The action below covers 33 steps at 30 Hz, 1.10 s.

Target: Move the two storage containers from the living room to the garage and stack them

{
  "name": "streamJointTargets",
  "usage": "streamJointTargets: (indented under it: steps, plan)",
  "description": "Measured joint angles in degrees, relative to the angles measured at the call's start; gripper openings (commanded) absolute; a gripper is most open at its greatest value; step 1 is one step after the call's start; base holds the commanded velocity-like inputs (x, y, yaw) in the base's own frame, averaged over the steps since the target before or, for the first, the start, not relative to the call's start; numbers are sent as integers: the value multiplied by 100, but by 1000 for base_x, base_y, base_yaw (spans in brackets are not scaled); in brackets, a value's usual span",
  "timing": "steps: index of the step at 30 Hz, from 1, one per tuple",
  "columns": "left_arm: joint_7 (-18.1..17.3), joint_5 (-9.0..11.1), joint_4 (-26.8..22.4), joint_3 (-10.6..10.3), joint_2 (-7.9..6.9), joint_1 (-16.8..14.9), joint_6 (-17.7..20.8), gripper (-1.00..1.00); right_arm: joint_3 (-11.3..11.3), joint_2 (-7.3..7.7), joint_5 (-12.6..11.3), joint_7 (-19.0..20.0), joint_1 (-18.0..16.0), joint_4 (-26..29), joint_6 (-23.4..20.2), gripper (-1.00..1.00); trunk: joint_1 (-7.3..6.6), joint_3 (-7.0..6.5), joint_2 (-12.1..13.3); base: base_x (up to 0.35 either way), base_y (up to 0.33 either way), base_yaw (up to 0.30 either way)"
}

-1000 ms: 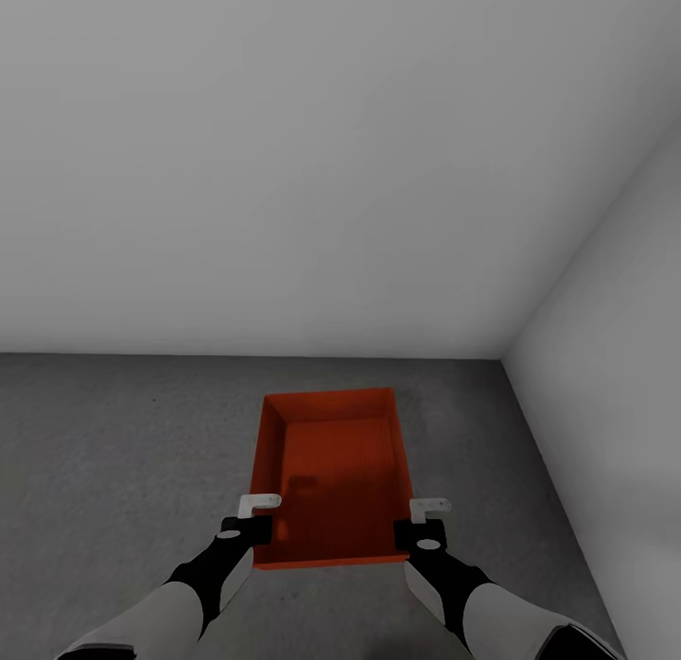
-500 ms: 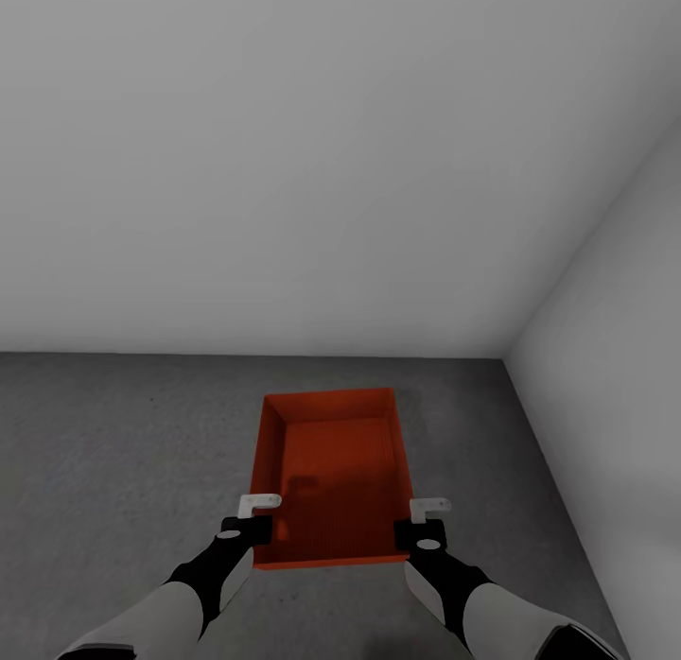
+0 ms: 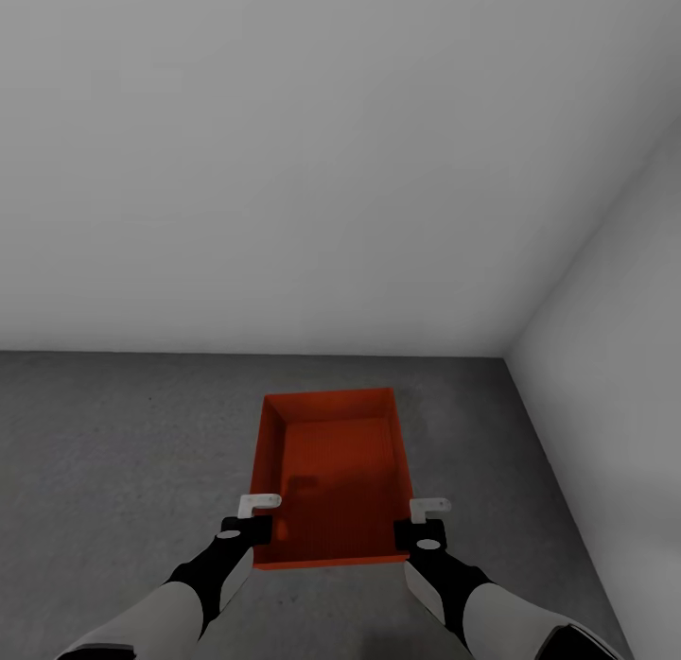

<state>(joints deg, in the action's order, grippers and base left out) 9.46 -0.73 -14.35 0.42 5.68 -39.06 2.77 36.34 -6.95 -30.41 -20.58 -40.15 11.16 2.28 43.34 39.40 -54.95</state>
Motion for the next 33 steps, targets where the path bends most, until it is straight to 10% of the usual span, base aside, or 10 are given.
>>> streamJointTargets:
  steps: [33]
  plan:
    - [-6,-1,-1,1,-4,0,1,-100,0,-4,0,-6,0,0,0,-100,725,593,-1324,0,0,0]
